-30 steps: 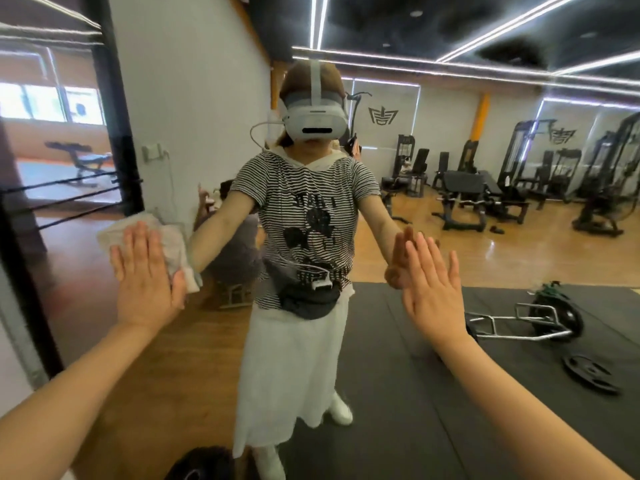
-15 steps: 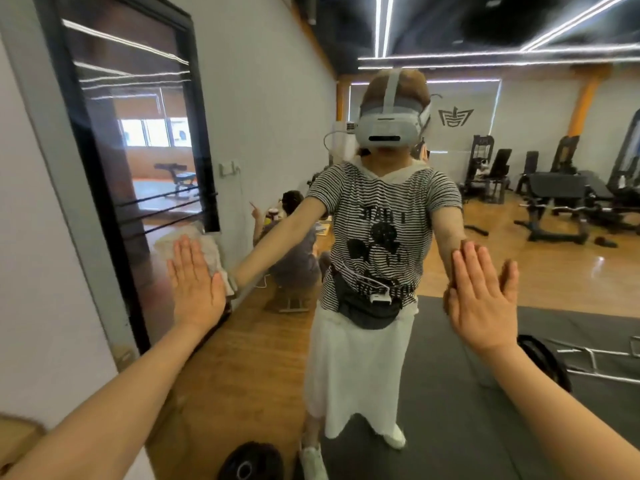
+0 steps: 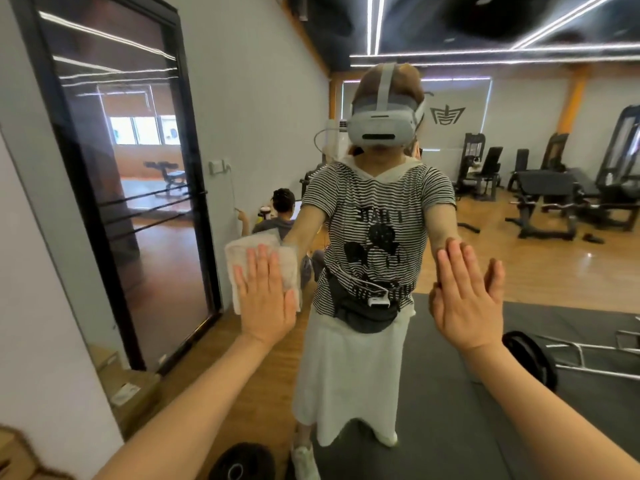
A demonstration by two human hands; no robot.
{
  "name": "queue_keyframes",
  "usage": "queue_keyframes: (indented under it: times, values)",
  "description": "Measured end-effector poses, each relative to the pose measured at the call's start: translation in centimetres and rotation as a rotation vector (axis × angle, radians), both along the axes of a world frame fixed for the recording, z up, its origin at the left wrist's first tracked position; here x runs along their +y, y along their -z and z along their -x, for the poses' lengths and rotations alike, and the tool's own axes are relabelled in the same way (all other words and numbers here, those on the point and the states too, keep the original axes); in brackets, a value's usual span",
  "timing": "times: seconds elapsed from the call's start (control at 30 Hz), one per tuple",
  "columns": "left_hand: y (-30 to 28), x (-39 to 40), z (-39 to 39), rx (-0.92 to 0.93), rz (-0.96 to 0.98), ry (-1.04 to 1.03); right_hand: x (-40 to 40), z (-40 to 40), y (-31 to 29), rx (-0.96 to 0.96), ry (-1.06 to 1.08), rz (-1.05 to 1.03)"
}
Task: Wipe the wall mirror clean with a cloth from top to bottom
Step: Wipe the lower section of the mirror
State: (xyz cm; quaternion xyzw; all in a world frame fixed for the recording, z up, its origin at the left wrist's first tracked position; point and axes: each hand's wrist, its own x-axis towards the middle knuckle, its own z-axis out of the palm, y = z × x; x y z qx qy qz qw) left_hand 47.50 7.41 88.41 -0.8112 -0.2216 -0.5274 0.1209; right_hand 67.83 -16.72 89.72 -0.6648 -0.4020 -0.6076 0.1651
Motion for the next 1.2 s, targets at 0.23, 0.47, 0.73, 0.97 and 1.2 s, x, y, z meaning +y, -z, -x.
queue_keyframes:
  times: [0.23,0.47,0.73,0.97,1.2]
  values:
    - [-1.0,6.2,4.4,-0.138,0.196,-0.094,0.0,-0.1,0.0,-0.007,0.01,-0.005]
    - [-1.0,1.6,0.4,-0.388,0.383,-0.065,0.3,0.1,0.2,-0.002,0.019,-0.022]
    - [0.0,-2.2,-2.8,0.116,-0.307,0.088,0.0,-0.3,0.0,-0.026,0.013,0.007]
    - [-0.8,3.7,2.3,0.005,-0.05,-0.094,0.0,-0.4,0.2,-0.014,0.007,0.005]
    - [-0.6,0.2,-0.9,-0.288,0.2,-0.054,0.4,-0.3,0.4,-0.022,0.002,-0.019]
